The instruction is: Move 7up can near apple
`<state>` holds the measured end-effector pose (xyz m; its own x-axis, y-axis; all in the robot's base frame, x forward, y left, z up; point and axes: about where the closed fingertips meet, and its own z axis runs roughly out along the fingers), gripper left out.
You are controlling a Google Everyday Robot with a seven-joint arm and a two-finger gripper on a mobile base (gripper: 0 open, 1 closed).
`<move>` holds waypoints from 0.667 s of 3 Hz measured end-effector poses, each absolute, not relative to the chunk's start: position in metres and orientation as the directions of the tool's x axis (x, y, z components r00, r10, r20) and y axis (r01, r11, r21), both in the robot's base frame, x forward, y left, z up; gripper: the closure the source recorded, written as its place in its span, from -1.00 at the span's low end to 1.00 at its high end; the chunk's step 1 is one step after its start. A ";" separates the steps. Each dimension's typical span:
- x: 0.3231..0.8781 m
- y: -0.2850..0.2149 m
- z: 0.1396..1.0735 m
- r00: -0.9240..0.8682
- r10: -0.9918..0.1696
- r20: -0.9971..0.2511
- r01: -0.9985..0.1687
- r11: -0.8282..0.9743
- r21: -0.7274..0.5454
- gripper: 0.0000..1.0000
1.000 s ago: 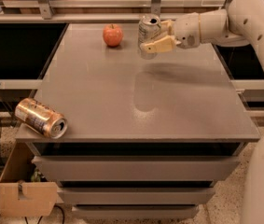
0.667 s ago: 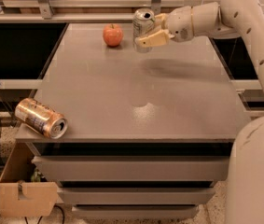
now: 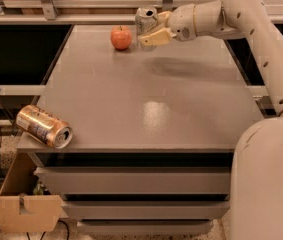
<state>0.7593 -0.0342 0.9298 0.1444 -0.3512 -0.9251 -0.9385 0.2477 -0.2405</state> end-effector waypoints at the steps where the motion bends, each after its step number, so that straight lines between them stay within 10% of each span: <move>1: 0.774 -0.026 0.922 0.110 -0.362 -0.926 -0.934 0.281 -0.221 1.00; 2: 0.786 -0.019 0.916 0.059 -0.381 -0.923 -0.933 0.308 -0.187 1.00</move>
Offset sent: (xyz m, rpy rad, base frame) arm 0.0439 0.0152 -0.0160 -0.0474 0.1159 -0.1248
